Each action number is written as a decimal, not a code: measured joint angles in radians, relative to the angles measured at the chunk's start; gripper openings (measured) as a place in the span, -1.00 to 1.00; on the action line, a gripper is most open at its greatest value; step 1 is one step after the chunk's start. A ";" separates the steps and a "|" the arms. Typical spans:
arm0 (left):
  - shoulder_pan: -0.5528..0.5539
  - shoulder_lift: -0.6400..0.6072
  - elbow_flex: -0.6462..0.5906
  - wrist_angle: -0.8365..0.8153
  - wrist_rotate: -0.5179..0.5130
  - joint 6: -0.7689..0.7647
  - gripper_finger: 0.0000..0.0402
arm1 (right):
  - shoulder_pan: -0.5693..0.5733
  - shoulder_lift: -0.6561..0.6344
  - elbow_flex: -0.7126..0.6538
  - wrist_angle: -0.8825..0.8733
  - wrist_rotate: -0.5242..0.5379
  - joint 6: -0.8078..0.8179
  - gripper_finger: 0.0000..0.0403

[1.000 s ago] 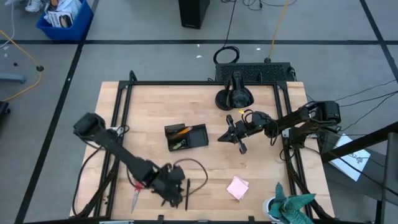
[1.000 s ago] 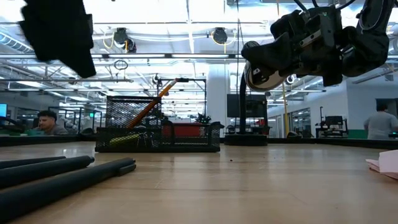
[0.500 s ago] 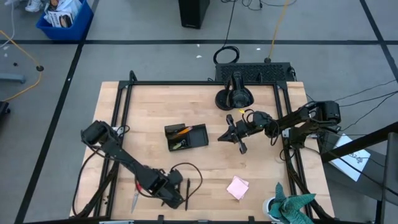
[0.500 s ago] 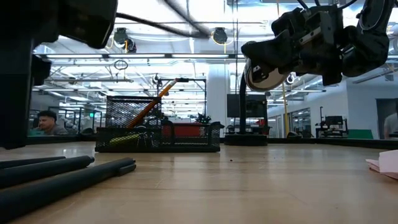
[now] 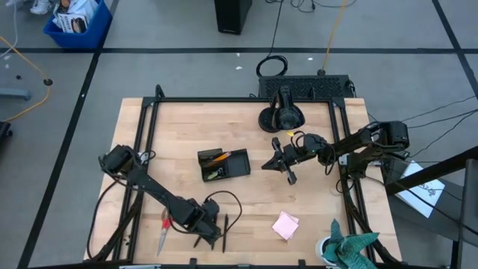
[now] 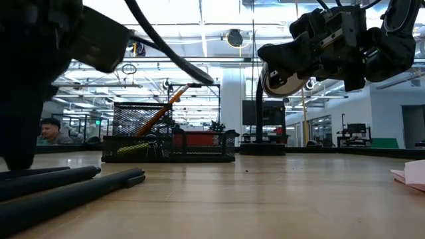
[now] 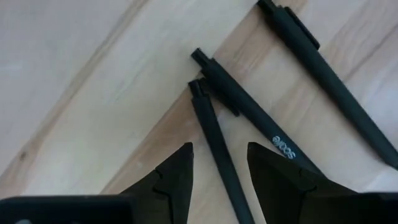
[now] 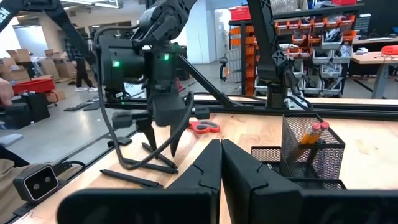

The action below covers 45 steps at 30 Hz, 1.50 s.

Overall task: Pick and place office supplies into organizer
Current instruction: Put the black pen into the black desk organizer

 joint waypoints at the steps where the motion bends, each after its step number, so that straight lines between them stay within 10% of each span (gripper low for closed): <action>1: 0.000 0.010 0.000 0.009 0.000 0.008 -0.22 | 0.000 0.000 0.000 0.000 0.000 0.000 -0.98; 30: -0.039 0.098 0.011 -0.117 -0.035 0.103 -0.84 | 0.000 0.000 0.000 -0.006 0.000 0.000 -0.98; 38: -0.046 0.081 0.001 -0.086 -0.151 0.216 -0.78 | 0.000 0.000 0.000 -0.006 0.001 0.000 -0.98; 45: -0.042 -0.016 -0.009 -0.285 -0.475 0.199 -0.77 | 0.000 0.000 0.000 -0.007 0.002 0.000 -0.98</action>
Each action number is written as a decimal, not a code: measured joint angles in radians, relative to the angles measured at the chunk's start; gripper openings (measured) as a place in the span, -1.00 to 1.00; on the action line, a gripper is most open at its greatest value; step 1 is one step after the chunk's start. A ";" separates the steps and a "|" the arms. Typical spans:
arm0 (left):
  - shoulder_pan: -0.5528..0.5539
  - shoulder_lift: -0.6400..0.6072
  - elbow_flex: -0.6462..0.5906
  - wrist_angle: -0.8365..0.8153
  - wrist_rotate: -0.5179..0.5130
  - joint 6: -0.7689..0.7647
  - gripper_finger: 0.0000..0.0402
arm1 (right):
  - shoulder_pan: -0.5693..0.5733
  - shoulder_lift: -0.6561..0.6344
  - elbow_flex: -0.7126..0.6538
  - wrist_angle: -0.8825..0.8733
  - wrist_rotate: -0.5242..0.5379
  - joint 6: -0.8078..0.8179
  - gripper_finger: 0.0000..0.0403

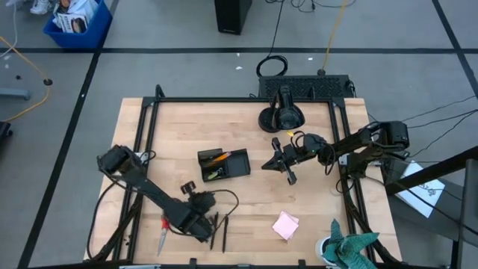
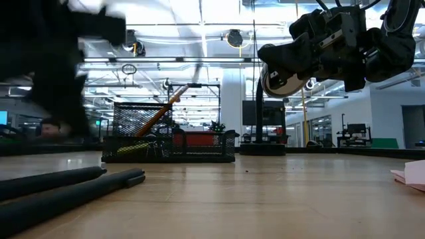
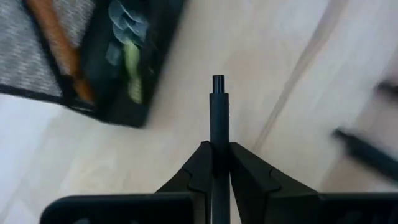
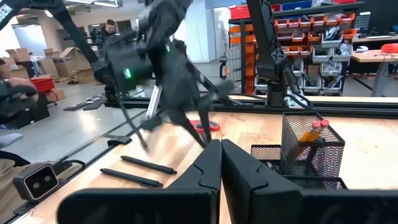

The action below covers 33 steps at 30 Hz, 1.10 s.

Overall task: Pick and place office supplies into organizer
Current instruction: Put the black pen into the black desk organizer

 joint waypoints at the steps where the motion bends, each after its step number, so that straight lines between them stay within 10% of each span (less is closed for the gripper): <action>1: 0.001 -0.023 0.004 -0.031 -0.021 -0.017 -0.77 | 0.000 0.000 0.000 0.000 0.001 0.000 -0.98; 21: 0.085 -0.605 -0.172 0.015 -0.577 0.333 -0.77 | 0.000 0.000 0.000 0.007 0.003 -0.007 -0.98; 33: 0.282 -0.892 -0.791 1.333 -0.168 1.165 -0.77 | 0.000 0.000 0.000 0.001 0.006 -0.048 -0.98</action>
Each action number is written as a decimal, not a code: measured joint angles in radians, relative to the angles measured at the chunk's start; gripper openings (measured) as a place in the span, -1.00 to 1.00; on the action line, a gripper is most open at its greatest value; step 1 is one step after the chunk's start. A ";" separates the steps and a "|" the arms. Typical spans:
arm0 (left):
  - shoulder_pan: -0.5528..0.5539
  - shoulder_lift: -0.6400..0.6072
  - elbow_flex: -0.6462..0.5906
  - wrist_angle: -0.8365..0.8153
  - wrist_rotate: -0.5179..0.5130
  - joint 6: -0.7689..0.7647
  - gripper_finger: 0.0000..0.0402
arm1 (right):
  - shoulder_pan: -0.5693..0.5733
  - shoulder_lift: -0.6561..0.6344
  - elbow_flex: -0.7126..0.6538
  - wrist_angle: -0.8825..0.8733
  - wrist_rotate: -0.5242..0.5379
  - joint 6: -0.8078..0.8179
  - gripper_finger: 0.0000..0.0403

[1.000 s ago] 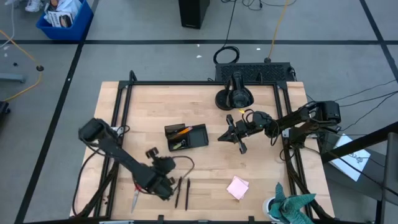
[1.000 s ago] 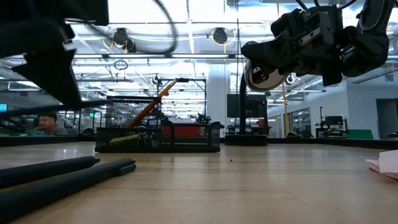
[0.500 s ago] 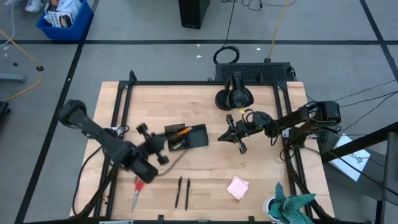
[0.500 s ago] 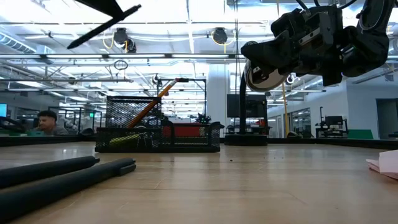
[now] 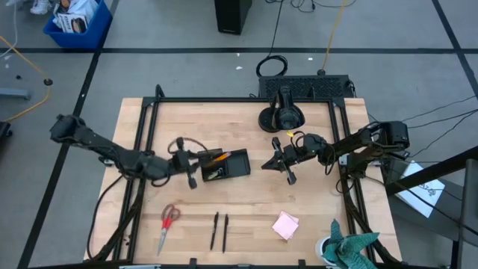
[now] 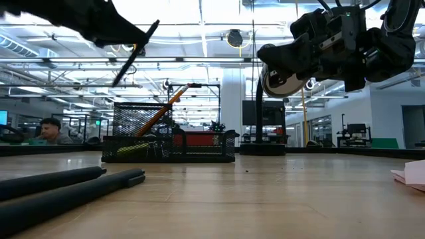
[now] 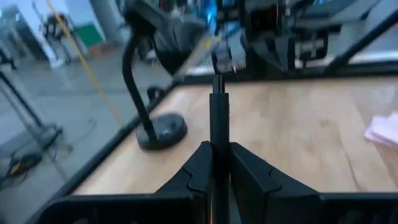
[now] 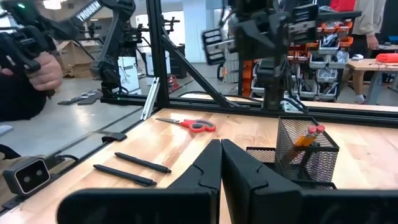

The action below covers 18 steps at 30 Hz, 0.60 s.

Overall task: Pick and place office supplies into organizer
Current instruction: Put the black pen into the black desk organizer

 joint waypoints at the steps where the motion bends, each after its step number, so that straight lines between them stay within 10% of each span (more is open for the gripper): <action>1: 0.030 -0.014 -0.027 0.059 0.037 0.036 -0.77 | 0.000 0.000 0.000 0.003 0.000 0.003 -0.98; 9: 0.325 -0.008 -0.187 0.328 0.452 0.062 -0.77 | 0.000 0.000 0.000 0.015 0.055 -0.007 -0.98; 18: 0.474 0.108 -0.218 0.364 0.617 0.040 -0.77 | 0.000 0.000 0.000 0.053 0.076 -0.008 -0.98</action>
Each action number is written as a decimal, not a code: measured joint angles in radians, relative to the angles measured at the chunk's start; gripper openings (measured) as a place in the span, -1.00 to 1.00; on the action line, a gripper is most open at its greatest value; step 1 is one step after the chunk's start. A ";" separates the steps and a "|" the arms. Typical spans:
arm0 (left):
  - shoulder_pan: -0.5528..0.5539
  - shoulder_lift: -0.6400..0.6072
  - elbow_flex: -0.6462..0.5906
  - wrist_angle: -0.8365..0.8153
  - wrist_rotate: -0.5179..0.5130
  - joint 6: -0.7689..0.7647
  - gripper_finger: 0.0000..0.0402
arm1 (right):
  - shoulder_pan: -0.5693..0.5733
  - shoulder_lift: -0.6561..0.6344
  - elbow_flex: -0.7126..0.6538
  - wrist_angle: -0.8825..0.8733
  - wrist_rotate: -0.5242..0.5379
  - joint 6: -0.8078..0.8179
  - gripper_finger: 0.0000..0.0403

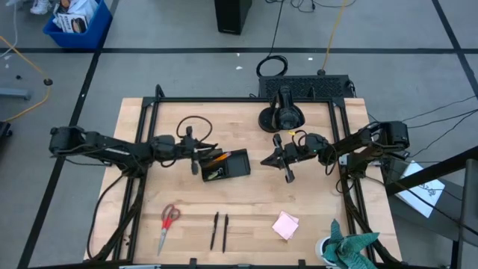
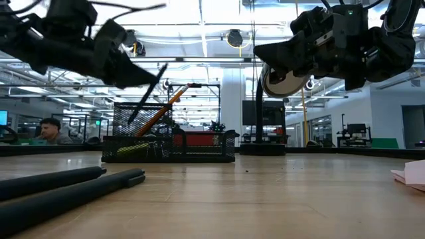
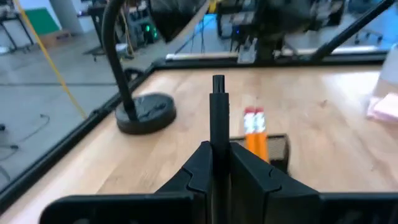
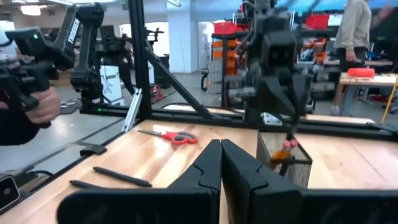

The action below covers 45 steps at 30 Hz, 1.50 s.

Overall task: Pick and place office supplies into organizer
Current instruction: Put the black pen into the black desk organizer

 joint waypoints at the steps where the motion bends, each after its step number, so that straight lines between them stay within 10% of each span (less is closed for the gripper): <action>1: 0.010 0.019 0.005 0.001 0.011 0.000 -0.77 | 0.000 0.000 0.000 0.008 0.000 0.000 -0.98; 13: 0.046 0.200 0.024 0.023 0.059 -0.026 -0.77 | 0.000 0.000 0.000 0.022 0.000 -0.019 -0.98; 45: 0.022 0.206 0.023 0.055 0.050 -0.140 -0.76 | 0.001 0.000 0.000 0.015 -0.042 0.012 -0.98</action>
